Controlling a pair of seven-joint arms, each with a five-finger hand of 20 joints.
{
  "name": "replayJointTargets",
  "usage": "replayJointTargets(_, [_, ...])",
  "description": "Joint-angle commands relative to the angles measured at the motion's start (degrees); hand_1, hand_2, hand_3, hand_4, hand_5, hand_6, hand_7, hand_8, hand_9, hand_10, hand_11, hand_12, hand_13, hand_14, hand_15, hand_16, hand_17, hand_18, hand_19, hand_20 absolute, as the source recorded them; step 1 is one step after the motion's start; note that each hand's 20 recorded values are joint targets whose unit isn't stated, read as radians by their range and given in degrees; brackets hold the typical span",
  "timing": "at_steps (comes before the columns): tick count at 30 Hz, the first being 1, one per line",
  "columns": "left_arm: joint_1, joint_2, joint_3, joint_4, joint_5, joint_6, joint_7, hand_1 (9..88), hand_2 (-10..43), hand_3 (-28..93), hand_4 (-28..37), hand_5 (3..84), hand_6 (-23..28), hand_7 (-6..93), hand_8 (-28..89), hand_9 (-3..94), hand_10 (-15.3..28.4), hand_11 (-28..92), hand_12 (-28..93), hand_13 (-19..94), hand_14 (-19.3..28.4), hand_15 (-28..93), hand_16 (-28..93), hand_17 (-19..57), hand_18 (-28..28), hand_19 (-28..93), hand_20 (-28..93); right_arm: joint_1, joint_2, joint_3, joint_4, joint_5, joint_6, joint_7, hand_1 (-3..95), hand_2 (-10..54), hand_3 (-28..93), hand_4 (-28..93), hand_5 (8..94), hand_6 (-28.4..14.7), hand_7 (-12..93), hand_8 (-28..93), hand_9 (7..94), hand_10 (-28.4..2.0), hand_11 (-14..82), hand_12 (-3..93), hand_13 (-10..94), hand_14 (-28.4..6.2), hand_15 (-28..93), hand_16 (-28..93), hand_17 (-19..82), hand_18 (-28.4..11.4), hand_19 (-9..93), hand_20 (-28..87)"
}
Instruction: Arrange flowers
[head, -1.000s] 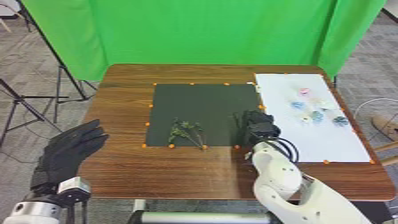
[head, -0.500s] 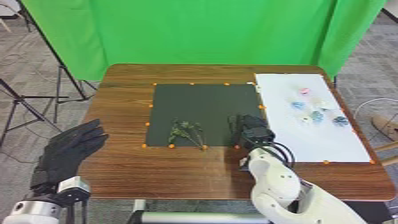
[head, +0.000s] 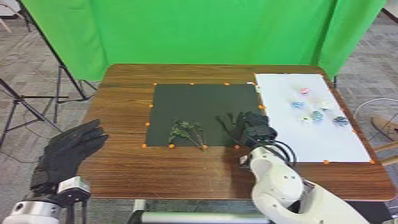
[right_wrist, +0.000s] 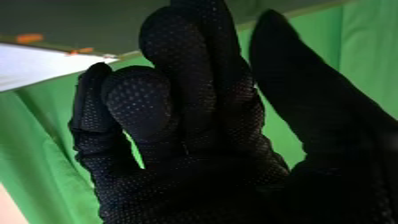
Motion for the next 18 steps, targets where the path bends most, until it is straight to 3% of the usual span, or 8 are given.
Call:
replayJointTargets(1, [1.16, -0.62, -0.38, -0.45, 0.33, -0.43, -0.51, 27.3, 5.3, 83, -12.4, 45.3, 13.5, 12.5, -8, 37.0, 21.9, 33, 8, 26, 27.8, 56, -12, -9.7, 21.3, 57, 12, 0.11, 1.40, 0.48, -2.59, -1.10, -0.59, -0.23, 31.1, -2.8, 80, -21, 79.8, -5.7, 29, -9, 74.7, -18.1, 50.2, 26.3, 67, -17.0, 78, 25, 26, -28.4, 85, 33])
replayJointTargets(5, [1.29, -0.60, -0.40, -0.53, 0.23, -0.11, -0.25, 27.3, 5.4, 83, -12.5, 45.3, 13.5, 12.5, -8, 37.0, 21.9, 33, 8, 26, 27.7, 56, -12, -9.8, 21.4, 57, 12, -0.49, 1.50, 1.83, -4.02, 0.89, -1.84, -0.60, 30.2, -2.6, 79, -21, 79.1, -6.3, 29, -9, 73.6, -19.1, 50.3, 26.2, 66, -17.9, 78, 25, 25, -28.4, 84, 33])
replayJointTargets(7, [1.75, 0.21, -0.34, -0.59, -0.34, 0.34, 0.40, 27.4, 5.3, 83, -12.5, 45.3, 13.5, 12.5, -8, 37.0, 21.8, 33, 8, 26, 27.8, 56, -12, -9.8, 21.4, 57, 12, -0.98, 1.85, 2.43, -5.27, 1.55, -1.93, -0.80, 29.6, -2.4, 79, -20, 79.0, -6.6, 29, -9, 73.5, -19.3, 50.3, 26.0, 66, -18.1, 78, 25, 25, -28.4, 83, 33])
replayJointTargets(11, [1.51, 0.00, -0.13, -0.55, -0.26, 0.15, 0.22, 27.3, 5.4, 83, -12.4, 45.3, 13.5, 12.5, -8, 37.0, 21.8, 33, 8, 26, 27.8, 56, -12, -9.7, 21.3, 57, 12, -2.18, 3.33, 5.16, -7.29, 2.30, -0.62, -1.36, 28.9, -1.5, 79, -20, 79.0, -6.9, 29, -9, 73.4, -19.8, 50.2, 25.8, 65, -18.4, 79, 25, 25, -28.4, 83, 34])
replayJointTargets(18, [2.06, 0.29, -0.59, -0.86, -0.48, 0.62, 0.44, 27.2, 5.4, 83, -12.5, 45.4, 13.5, 12.5, -8, 37.0, 21.9, 33, 8, 26, 27.7, 56, -12, -9.8, 21.3, 57, 12, -6.23, 6.14, 18.92, -7.37, 8.38, -4.13, -2.41, 27.7, -0.8, 79, -20, 71.1, -9.0, 25, -10, 65.2, -22.8, 48.6, 25.3, 59, -19.7, 78, 23, 23, -28.4, 80, 34])
